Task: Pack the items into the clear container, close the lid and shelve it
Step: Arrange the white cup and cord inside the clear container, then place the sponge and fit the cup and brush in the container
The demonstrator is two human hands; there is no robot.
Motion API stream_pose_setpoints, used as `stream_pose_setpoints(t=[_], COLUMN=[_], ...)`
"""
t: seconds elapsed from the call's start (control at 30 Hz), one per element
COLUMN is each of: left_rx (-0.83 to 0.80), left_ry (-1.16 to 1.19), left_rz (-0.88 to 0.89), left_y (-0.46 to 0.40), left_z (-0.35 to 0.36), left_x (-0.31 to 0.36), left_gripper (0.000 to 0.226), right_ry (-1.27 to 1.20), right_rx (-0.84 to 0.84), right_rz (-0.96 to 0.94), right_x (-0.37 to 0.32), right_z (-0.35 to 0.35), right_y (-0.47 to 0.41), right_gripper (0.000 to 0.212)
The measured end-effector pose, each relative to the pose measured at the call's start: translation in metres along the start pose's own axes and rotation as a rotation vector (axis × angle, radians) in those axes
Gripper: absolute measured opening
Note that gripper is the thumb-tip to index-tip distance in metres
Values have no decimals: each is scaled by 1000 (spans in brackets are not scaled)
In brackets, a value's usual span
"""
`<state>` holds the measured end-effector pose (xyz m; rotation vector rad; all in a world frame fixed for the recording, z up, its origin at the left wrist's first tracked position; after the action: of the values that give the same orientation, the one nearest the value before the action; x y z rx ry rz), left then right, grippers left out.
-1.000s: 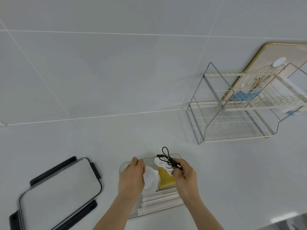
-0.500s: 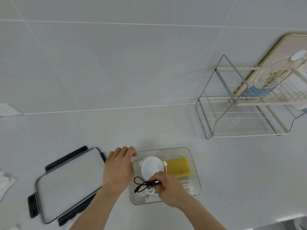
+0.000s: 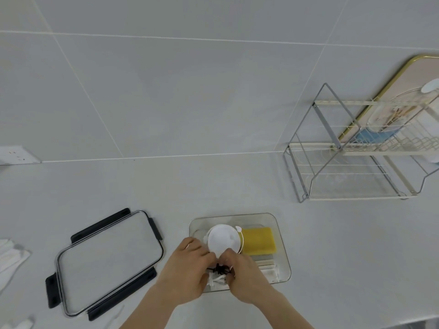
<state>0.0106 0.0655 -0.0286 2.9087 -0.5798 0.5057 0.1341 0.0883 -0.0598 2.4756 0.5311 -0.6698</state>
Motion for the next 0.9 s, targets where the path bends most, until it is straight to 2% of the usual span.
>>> stream_pose_setpoints(t=[0.13, 0.27, 0.5, 0.6, 0.7, 0.8, 0.9], left_rx=[-154, -292, -298, -254, -182, -77, 97], left_ry=[-132, -221, -248, -216, -161, -159, -96], left_rz=[7, -30, -52, -44, -30, 11, -72], left_y=[-9, -21, -21, -22, -23, -26, -36], left_z=[13, 18, 22, 20, 18, 12, -9], left_x=[1, 10, 10, 10, 8, 10, 3], left_gripper=[41, 44, 37, 29, 24, 20, 33], right_ry=[63, 158, 37, 26, 61, 198, 360], right_rx=[41, 95, 58, 112, 301, 415, 375], right_rz=[24, 76, 94, 107, 134, 121, 100], right_x=[1, 4, 14, 19, 24, 27, 31], right_z=[-6, -23, -14, -18, -44, -68, -76], right_y=[3, 9, 11, 14, 16, 11, -1], right_gripper=[28, 17, 10, 9, 11, 27, 58])
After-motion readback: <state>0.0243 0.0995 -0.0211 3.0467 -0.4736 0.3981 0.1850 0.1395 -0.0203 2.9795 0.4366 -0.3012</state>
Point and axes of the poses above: each hand's wrist, its own y-axis away from the middle knuckle, its own z-axis out of the palm, x = y × z, the point moved 8 cm from there along -y, towards the middle knuckle, and after that the axes turned 4 degrees about y, right-handed, at the moved point
